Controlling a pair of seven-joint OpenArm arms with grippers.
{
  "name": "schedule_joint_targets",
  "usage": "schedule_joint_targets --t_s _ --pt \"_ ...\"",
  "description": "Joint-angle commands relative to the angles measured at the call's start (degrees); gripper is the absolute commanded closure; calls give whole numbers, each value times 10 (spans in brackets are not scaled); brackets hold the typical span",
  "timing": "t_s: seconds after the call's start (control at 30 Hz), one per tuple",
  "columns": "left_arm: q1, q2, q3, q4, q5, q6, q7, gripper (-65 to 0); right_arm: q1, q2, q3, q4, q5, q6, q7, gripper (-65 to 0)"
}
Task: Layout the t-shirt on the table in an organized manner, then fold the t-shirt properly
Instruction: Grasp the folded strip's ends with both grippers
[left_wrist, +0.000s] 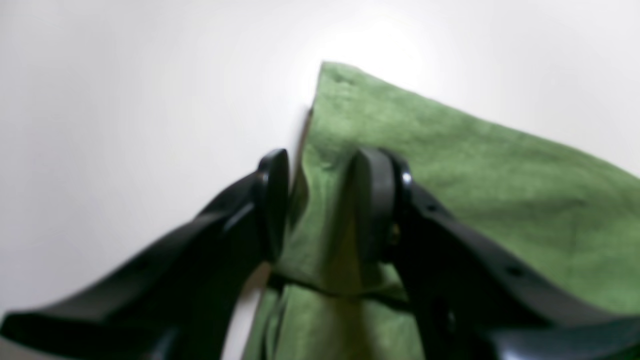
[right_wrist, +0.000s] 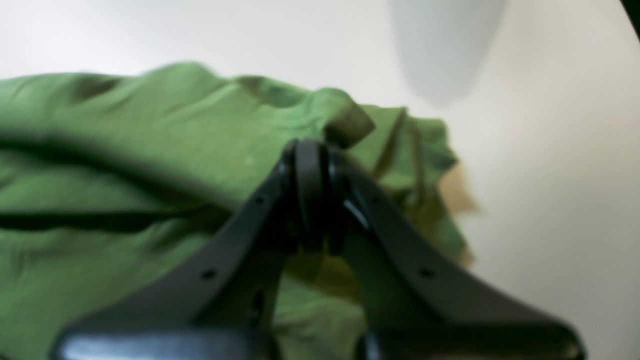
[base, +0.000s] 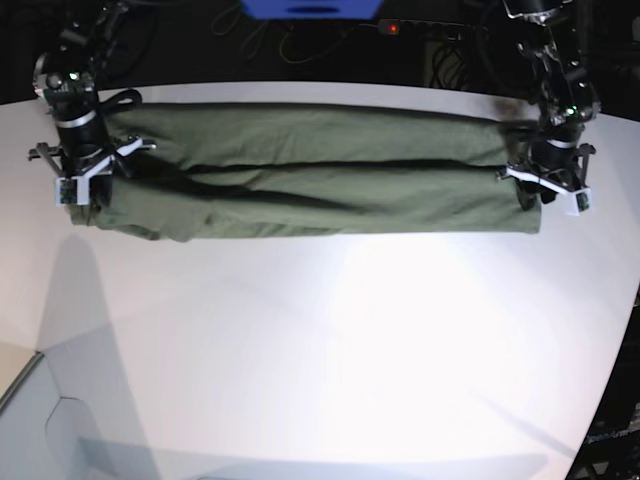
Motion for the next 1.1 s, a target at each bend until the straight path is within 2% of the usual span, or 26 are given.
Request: schedule_joint_targets --t_s 0.0,0.17,0.5,0.63,0.73,0.83,0.97,1.07 --pt "-1 -12 -2 5 -3 1 -11 -221 2 0 9 12 9 -3 15 0" --pt "-7 -17 -2 -9 -4 1 -11 -221 6 0 26 0 9 -3 12 0" --pt "-8 -21 -2 -24 -7 0 -11 -230 32 0 22 -126 9 -2 16 0" --pt "-6 -20 -5 -22 -7 0 -4 -356 43 0 22 -159 9 -2 16 0" --pt "-8 -21 -6 -22 -8 0 39 -451 43 0 21 -165 9 -2 16 0" --pt "-8 -19 -5 -21 -8 0 51 -462 43 0 21 -165 9 -1 16 0" --pt "-3 -7 -2 2 -8 0 56 -462 48 0 21 -165 9 32 16 0" --pt "13 10 -3 20 -8 0 56 -461 51 -2 21 -165 8 37 16 0"
